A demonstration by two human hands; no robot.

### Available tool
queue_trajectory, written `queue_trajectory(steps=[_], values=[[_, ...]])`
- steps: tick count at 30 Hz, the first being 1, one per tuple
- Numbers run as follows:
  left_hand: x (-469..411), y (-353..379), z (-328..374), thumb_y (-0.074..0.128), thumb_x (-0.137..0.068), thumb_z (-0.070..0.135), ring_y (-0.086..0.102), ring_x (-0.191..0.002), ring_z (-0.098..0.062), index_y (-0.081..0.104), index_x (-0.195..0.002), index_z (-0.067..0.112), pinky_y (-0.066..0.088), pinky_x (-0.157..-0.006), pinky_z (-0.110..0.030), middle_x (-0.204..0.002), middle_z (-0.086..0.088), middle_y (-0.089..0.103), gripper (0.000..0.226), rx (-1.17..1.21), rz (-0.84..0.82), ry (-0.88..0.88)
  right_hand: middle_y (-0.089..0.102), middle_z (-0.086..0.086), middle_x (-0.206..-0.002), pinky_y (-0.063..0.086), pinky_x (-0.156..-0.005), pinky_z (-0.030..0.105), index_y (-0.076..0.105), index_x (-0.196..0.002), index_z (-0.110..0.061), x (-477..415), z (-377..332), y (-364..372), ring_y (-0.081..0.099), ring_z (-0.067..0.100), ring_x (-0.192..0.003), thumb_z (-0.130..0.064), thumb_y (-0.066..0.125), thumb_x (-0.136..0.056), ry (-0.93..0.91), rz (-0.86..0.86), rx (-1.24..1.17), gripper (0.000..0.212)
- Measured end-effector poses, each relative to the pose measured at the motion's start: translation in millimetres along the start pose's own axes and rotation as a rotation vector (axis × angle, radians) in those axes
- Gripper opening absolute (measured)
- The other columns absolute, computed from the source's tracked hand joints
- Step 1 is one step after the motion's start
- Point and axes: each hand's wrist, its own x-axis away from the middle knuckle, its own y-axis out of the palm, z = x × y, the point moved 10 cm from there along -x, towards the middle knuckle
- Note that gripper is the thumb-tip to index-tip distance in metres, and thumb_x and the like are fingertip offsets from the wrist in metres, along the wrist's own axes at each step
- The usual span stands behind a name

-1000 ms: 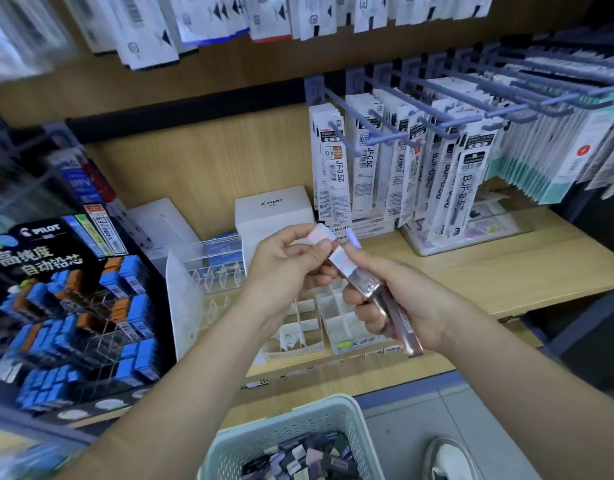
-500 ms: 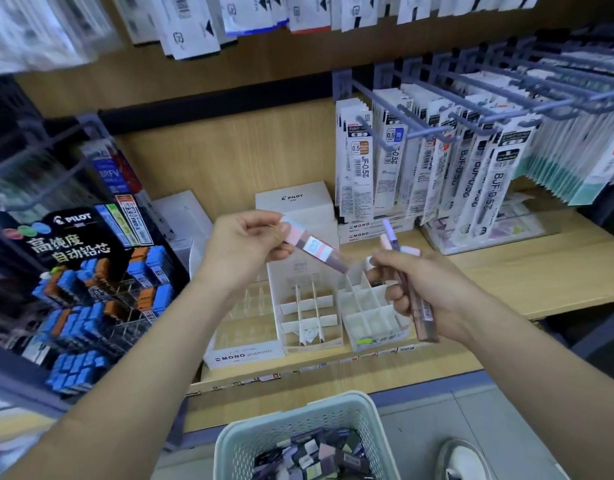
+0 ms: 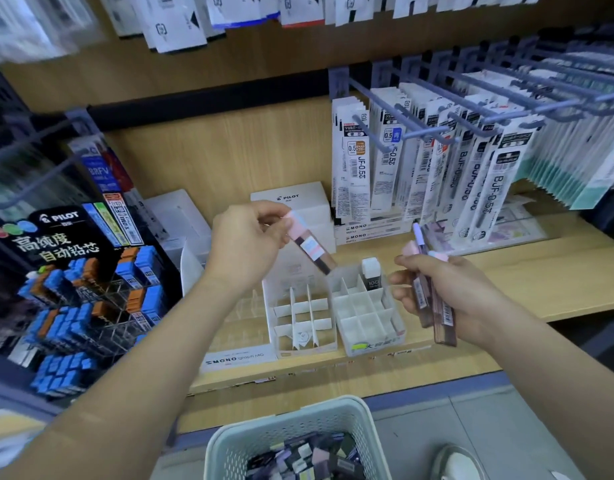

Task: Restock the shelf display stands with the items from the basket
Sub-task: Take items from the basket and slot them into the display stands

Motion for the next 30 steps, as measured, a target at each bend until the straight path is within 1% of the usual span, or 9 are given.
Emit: queue_trajectory(steps=[3,5,9,12,16,21,24,28,30], values=[[-2,-34,-11,0.062,-0.090,0.009,0.068,-0.065,-0.009,0.069,-0.095,0.014,0.057,-0.070,-0.022,-0.078,0.001,0.070,0.010,-0.007,0.072,-0.031,0.070,0.016,-0.076,0.052,-0.050,0.026,0.062,-0.096,-0.004,2,0,24,0.064,0.021,-0.057,-0.011,0.064,-0.091,-0.025,-0.064,0.008,0.009],[0,-37,-16,0.064,-0.088,0.010,0.068,-0.069,-0.008,0.071,-0.097,0.013,0.057,-0.072,-0.023,-0.078,0.005,0.069,0.011,-0.046,0.071,-0.023,0.067,0.015,-0.074,0.053,-0.050,0.025,0.064,-0.093,-0.001,3,1,34,0.062,0.019,-0.056,-0.009,0.064,-0.090,-0.036,-0.068,0.029,0.008],[6,0,-19,0.068,-0.085,0.013,0.067,-0.076,-0.011,0.074,-0.095,0.015,0.054,-0.080,-0.030,-0.078,0.009,0.069,0.012,-0.142,-0.029,0.039,0.062,0.014,-0.072,0.056,-0.054,0.028,0.064,-0.092,0.000,2,3,42,0.062,0.019,-0.057,-0.007,0.065,-0.090,-0.048,-0.056,0.023,0.008],[7,27,-18,0.067,-0.085,0.014,0.066,-0.077,-0.016,0.075,-0.096,0.014,0.052,-0.081,-0.032,-0.088,0.002,0.070,0.013,-0.219,-0.067,0.112,0.065,0.016,-0.074,0.056,-0.053,0.028,0.063,-0.099,0.003,1,4,46,0.063,0.021,-0.058,-0.007,0.064,-0.091,-0.064,-0.078,0.011,0.012],[10,46,-20,0.066,-0.086,0.015,0.063,-0.090,-0.018,0.075,-0.098,0.015,0.044,-0.082,-0.022,-0.099,-0.002,0.070,0.015,-0.334,-0.080,0.168,0.067,0.016,-0.075,0.054,-0.053,0.030,0.062,-0.103,0.001,-1,7,48,0.063,0.025,-0.061,-0.007,0.064,-0.091,-0.058,-0.101,-0.017,0.015],[9,57,-35,0.067,-0.086,0.015,0.065,-0.086,-0.019,0.072,-0.095,0.014,0.050,-0.079,-0.029,-0.090,-0.002,0.072,0.011,-0.369,-0.122,0.125,0.062,0.013,-0.074,0.054,-0.054,0.031,0.064,-0.101,-0.003,-5,11,48,0.066,0.025,-0.062,-0.008,0.067,-0.090,-0.039,-0.103,-0.007,0.013],[9,60,-39,0.065,-0.087,0.015,0.064,-0.085,-0.015,0.075,-0.094,0.015,0.046,-0.076,-0.022,-0.091,0.000,0.073,0.012,-0.349,-0.121,0.105,0.058,0.011,-0.074,0.056,-0.054,0.030,0.064,-0.096,-0.006,-5,12,47,0.068,0.024,-0.062,-0.008,0.068,-0.089,-0.032,-0.100,0.014,0.008],[10,58,-34,0.064,-0.087,0.011,0.064,-0.086,-0.018,0.076,-0.092,0.012,0.046,-0.077,-0.024,-0.091,-0.003,0.073,0.013,-0.324,-0.092,0.145,0.063,0.012,-0.072,0.053,-0.051,0.028,0.066,-0.089,-0.005,-4,14,49,0.064,0.022,-0.059,-0.006,0.066,-0.089,-0.041,-0.124,0.040,0.001],[10,58,-33,0.064,-0.087,0.012,0.064,-0.086,-0.019,0.076,-0.093,0.012,0.046,-0.077,-0.025,-0.091,-0.003,0.073,0.013,-0.339,-0.090,0.177,0.066,0.013,-0.074,0.053,-0.052,0.029,0.067,-0.092,-0.003,-5,14,50,0.063,0.021,-0.058,-0.005,0.066,-0.089,-0.057,-0.118,0.079,0.004]])
